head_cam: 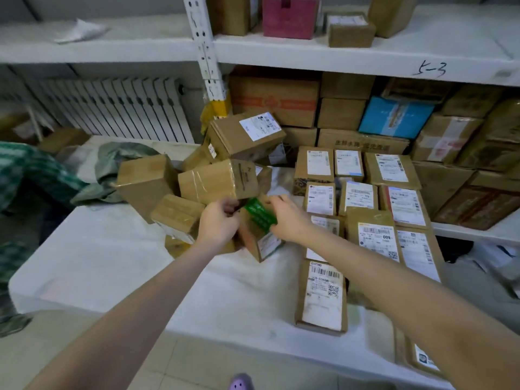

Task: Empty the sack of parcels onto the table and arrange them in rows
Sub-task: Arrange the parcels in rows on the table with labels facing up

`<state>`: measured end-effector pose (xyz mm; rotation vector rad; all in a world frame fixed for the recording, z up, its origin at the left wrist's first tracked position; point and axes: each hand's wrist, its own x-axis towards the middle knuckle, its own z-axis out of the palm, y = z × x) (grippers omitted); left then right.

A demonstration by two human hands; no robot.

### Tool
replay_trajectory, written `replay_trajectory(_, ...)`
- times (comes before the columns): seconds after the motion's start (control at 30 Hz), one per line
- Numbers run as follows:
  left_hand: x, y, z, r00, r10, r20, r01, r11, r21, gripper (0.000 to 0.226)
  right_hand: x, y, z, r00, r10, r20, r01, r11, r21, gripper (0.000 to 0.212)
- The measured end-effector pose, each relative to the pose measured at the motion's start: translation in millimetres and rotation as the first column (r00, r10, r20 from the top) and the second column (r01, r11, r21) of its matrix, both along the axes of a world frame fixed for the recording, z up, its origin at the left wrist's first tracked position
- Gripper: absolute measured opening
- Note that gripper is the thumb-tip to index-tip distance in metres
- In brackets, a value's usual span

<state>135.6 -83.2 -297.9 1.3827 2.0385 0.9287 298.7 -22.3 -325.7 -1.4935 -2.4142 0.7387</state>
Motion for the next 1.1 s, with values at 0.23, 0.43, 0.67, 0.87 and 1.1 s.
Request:
replay_trajectory(0.23,-73.9,48.3,33.5,0.954,-0.105,-0.279,0.152,0.977,0.151,0.043,-63.5,49.1,18.4,0.943,-0.26,-0.208,0.244,0.965,-0.1,0.057)
replay_trajectory(0.43,-98.8,102.2,51.7,0.967,-0.125,-0.224,0.161,0.975,0.15,0.045,-76.9,80.7,25.0,0.799,-0.516,-0.308,0.457,0.855,-0.247,0.047)
replay_trajectory(0.67,-105.4,179.6,62.3,0.984,-0.063,-0.164,0.067,0.998,0.014,0.082,-78.6,144.7,28.7,0.661,-0.68,-0.318,0.554,0.728,-0.404,0.039)
replay_trajectory(0.87,-99.0,238.2,45.6,0.764,-0.258,-0.592,0.151,0.962,-0.226,0.145,-88.6,204.3,15.4,0.393,-0.843,-0.366,0.396,0.515,-0.76,0.005)
replay_trajectory(1.1,-74.4,279.0,48.9,0.532,-0.487,-0.693,0.144,0.858,-0.493,0.138,-96.1,239.0,2.9,0.251,-0.881,-0.402,0.189,0.451,-0.872,0.023)
